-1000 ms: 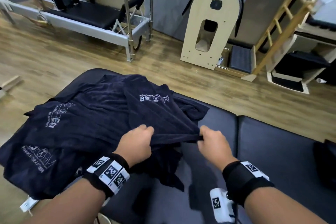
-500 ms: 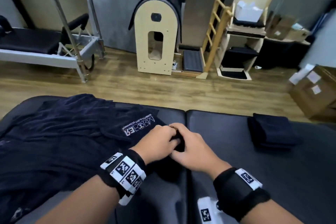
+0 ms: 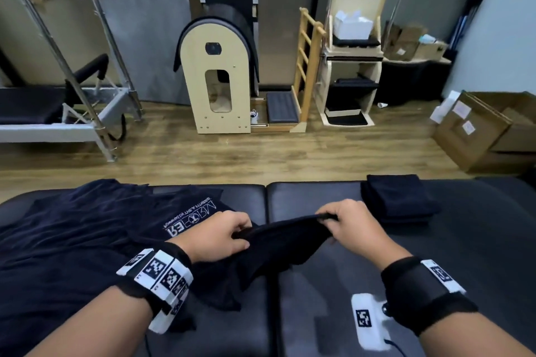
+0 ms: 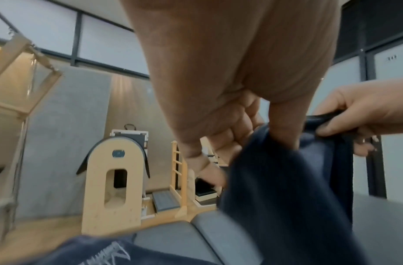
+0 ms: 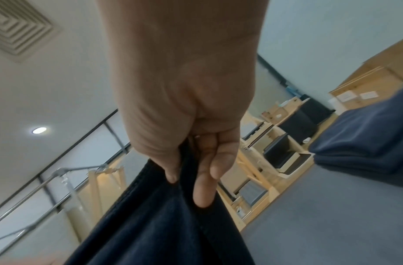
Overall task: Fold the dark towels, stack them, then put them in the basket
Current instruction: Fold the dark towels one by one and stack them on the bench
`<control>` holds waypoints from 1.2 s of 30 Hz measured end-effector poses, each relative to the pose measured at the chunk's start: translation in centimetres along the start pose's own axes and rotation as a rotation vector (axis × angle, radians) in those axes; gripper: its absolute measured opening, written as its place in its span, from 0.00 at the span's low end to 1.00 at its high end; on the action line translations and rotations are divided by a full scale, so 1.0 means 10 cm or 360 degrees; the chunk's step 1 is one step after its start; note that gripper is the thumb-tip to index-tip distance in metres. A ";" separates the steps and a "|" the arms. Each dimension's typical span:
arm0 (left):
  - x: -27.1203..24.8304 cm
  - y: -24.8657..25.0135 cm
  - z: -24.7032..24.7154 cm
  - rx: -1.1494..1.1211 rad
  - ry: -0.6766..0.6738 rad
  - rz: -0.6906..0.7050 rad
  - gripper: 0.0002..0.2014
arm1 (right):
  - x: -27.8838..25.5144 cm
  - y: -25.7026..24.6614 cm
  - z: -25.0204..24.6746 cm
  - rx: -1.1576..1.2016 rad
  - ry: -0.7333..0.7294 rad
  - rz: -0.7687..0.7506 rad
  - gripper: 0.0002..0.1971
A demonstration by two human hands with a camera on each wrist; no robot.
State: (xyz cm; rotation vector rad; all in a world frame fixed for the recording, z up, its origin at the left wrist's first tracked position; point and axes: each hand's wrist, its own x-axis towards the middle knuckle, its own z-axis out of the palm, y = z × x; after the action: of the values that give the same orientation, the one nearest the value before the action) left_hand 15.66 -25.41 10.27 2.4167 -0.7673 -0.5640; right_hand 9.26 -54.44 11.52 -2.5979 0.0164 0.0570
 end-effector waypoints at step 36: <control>0.61 0.28 -3.19 0.1203 0.1550 -0.0048 0.07 | 2.09 -0.88 -1.53 0.0833 0.1267 0.0123 0.23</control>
State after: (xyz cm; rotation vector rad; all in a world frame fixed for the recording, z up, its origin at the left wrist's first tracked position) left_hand 35.92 -19.60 35.12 2.8570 -0.5276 1.0360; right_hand 30.87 -54.78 28.23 -1.9428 0.3644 -0.8343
